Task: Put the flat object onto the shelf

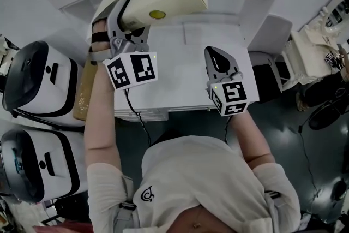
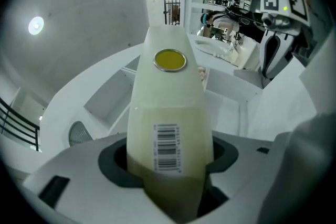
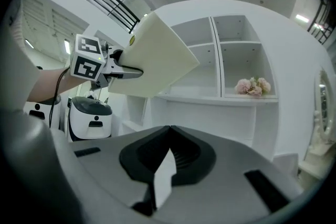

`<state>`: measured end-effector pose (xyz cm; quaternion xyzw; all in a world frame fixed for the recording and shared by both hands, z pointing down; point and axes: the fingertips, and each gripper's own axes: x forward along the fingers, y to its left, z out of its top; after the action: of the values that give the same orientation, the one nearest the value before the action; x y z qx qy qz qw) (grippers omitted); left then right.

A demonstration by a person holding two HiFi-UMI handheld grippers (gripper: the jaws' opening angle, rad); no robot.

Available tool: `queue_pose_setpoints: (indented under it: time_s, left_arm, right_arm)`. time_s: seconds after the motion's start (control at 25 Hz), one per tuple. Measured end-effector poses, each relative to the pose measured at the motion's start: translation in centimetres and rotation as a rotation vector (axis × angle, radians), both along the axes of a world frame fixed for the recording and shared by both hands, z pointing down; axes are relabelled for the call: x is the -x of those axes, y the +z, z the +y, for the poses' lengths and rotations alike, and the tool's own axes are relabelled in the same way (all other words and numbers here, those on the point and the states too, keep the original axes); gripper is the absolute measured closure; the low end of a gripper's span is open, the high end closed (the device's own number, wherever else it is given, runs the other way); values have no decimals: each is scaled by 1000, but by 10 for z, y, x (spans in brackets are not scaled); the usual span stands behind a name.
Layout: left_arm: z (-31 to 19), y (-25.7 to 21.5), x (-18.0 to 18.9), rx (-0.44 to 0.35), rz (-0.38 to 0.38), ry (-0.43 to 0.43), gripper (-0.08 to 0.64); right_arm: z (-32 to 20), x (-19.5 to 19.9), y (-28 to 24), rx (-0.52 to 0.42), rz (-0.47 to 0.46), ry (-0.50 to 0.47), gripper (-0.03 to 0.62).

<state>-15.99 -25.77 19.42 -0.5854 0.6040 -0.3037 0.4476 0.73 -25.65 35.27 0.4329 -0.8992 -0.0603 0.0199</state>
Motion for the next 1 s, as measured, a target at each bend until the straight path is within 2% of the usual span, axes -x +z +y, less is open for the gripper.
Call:
queue_pose_setpoints:
  time_s: [0.2,0.32,0.56,0.68,1.0]
  left_arm:
    - [-27,-7,-5,41,-27,28,261]
    - [-31,-12,-18,91,-108,-2,264]
    - [-38,-32,-43,67,-210,-13,268]
    - [-58,-34,-45,68,-281,-37,267]
    - [-110,-10,-30,141,-385,-73,261]
  right_arm:
    - [-17,-1,-9,-9,-14,46,584]
    - [-24,1,-10,-2,-20,66,584]
    - [-33,0,-11,-9,-16,89,584]
    - [-39,-10,-11,2,-24,111,584]
    - [-44,-19,-4,11,-23,137,584]
